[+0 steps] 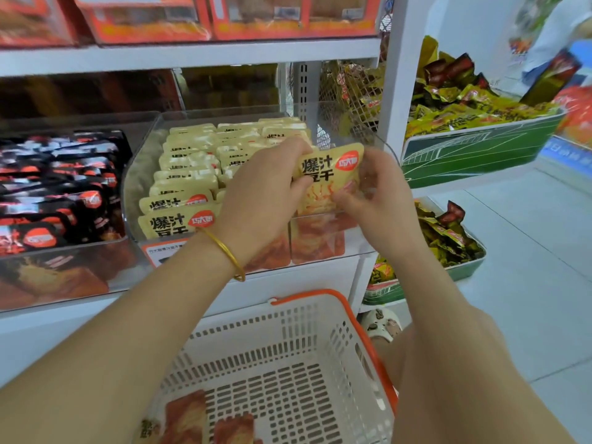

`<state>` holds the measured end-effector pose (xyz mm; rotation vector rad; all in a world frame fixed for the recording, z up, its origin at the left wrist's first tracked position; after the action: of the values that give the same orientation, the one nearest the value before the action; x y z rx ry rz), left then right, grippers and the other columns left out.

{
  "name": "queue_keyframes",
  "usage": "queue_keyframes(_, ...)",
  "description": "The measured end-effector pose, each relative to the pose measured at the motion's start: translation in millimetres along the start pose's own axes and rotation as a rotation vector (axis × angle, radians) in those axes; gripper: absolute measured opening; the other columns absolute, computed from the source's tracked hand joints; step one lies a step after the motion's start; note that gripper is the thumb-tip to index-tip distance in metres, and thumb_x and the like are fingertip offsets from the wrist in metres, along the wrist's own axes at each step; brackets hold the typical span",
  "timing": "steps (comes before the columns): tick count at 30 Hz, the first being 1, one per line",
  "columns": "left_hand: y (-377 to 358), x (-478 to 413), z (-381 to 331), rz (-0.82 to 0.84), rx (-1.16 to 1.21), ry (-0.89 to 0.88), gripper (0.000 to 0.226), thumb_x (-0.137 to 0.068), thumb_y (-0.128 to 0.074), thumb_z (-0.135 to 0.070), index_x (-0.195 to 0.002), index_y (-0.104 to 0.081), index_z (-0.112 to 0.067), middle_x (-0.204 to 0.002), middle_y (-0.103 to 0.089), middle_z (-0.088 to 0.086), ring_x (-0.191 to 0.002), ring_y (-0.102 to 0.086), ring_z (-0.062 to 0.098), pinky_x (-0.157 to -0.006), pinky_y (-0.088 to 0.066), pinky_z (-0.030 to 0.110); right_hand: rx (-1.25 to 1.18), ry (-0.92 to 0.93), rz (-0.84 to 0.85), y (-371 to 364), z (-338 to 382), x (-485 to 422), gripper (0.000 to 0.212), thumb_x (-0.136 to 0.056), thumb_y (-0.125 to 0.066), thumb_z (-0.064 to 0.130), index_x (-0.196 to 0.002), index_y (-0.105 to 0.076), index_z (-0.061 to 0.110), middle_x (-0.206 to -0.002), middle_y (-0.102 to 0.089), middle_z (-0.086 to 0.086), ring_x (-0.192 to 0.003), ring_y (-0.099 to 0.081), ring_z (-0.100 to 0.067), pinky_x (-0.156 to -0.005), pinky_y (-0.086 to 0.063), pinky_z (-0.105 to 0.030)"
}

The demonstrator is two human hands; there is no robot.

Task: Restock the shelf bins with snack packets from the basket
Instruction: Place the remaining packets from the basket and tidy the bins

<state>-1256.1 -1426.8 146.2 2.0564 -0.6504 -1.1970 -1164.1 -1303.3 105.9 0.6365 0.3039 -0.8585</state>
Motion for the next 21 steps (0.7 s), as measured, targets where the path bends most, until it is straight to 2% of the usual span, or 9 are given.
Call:
queue_keyframes(2,-1.7,0.4,1.5,-0.013,0.006,0.008,0.025,-0.09,-0.059,-0.018,-0.112,-0.046,-0.018,-0.079,-0.054,-0.004,-0.077,-0.053,0.023,-0.067,-0.044,0.04,-0.001,0.089,-0.034,1.8,3.4,0.7,0.056,-0.084,-0.068,0.018,-0.132,-0.04,0.031,-0.11,-0.048,0.006,-0.097,-0.052,-0.008,-0.081,-0.047,-0.017)
queue_keyframes(4,-2.4,-0.9,2.3,-0.01,-0.019,-0.012,0.021,-0.092,-0.057,-0.019,-0.111,-0.047,-0.018,-0.071,-0.045,-0.009,-0.076,-0.05,0.022,-0.067,-0.04,0.038,0.118,0.129,-0.109,3.3,5.4,-2.0,0.035,-0.091,-0.059,0.026,-0.126,-0.052,0.024,-0.108,-0.05,0.001,-0.096,-0.055,-0.014,-0.082,-0.049,-0.027)
queue_keyframes(6,-5.0,-1.2,3.2,-0.004,-0.067,-0.048,0.018,-0.094,-0.054,-0.02,-0.112,-0.052,-0.017,-0.07,-0.039,-0.014,-0.08,-0.047,0.021,-0.075,-0.037,0.037,0.257,0.085,-0.149,4.0,2.1,-7.1,0.02,-0.094,-0.053,0.026,-0.111,-0.06,0.018,-0.103,-0.056,-0.004,-0.089,-0.057,-0.02,-0.078,-0.049,-0.039)
queue_keyframes(10,-13.2,3.7,10.5,-0.066,-0.196,-0.073,0.016,-0.088,-0.062,-0.023,-0.104,-0.062,-0.018,-0.087,-0.043,-0.009,-0.096,-0.045,0.024,-0.08,-0.027,0.032,0.299,0.065,-0.058,-3.2,-6.8,-8.0,0.016,-0.094,-0.053,0.021,-0.105,-0.062,0.013,-0.103,-0.059,-0.007,-0.089,-0.057,-0.025,-0.077,-0.047,-0.039)
queue_keyframes(13,-17.5,12.4,18.5,-0.079,-0.289,-0.098,0.015,-0.08,-0.071,-0.022,-0.093,-0.067,-0.016,-0.093,-0.052,0.001,-0.098,-0.045,0.028,-0.082,-0.03,0.036,0.387,0.037,0.06,-7.5,-11.2,-5.3,0.016,-0.096,-0.051,0.024,-0.108,-0.059,0.017,-0.104,-0.062,-0.005,-0.088,-0.058,-0.025,-0.069,-0.044,-0.034)
queue_keyframes(15,-17.6,18.1,18.1,-0.087,-0.333,-0.11,0.017,-0.077,-0.073,-0.021,-0.092,-0.068,-0.014,-0.097,-0.054,0.005,-0.1,-0.046,0.03,-0.083,-0.031,0.039,0.405,0.044,0.075,-8.8,-12.7,-3.2,0.016,-0.096,-0.052,0.025,-0.108,-0.058,0.017,-0.105,-0.062,-0.004,-0.088,-0.058,-0.025,-0.069,-0.045,-0.034)
queue_keyframes(17,-13.8,27.1,13.6,-0.139,-0.361,-0.139,0.019,-0.077,-0.072,-0.018,-0.095,-0.067,-0.014,-0.102,-0.056,0.005,-0.103,-0.045,0.028,-0.085,-0.03,0.037,0.395,0.083,-0.004,-7.8,-10.4,2.2,0.019,-0.093,-0.057,0.024,-0.109,-0.058,0.014,-0.109,-0.06,-0.005,-0.097,-0.057,-0.025,-0.076,-0.045,-0.035)
queue_keyframes(19,-9.1,48.8,12.0,-0.219,-0.337,-0.173,0.017,-0.082,-0.067,-0.014,-0.099,-0.067,-0.014,-0.104,-0.058,0.005,-0.103,-0.044,0.027,-0.086,-0.03,0.036,0.402,0.151,-0.18,-6.6,-2.2,20.0,0.023,-0.089,-0.061,0.02,-0.11,-0.058,0.01,-0.112,-0.058,-0.007,-0.102,-0.053,-0.024,-0.082,-0.042,-0.032)
queue_keyframes(21,-9.3,84.8,18.3,-0.248,-0.261,-0.2,0.014,-0.085,-0.062,-0.012,-0.097,-0.067,-0.014,-0.102,-0.06,0.004,-0.101,-0.046,0.026,-0.084,-0.031,0.035,0.407,0.224,-0.307,-14.6,7.7,50.7,0.02,-0.085,-0.06,0.012,-0.105,-0.058,0.008,-0.104,-0.059,-0.008,-0.096,-0.051,-0.023,-0.078,-0.04,-0.031)
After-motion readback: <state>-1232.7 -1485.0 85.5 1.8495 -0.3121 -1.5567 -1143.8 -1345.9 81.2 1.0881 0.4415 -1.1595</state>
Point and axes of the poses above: each hand's wrist, its own x-axis away from the middle knuckle, its own y-axis out of the back of the hand, z = x × y, the point moved 3 cm from there along -x, towards the middle knuckle
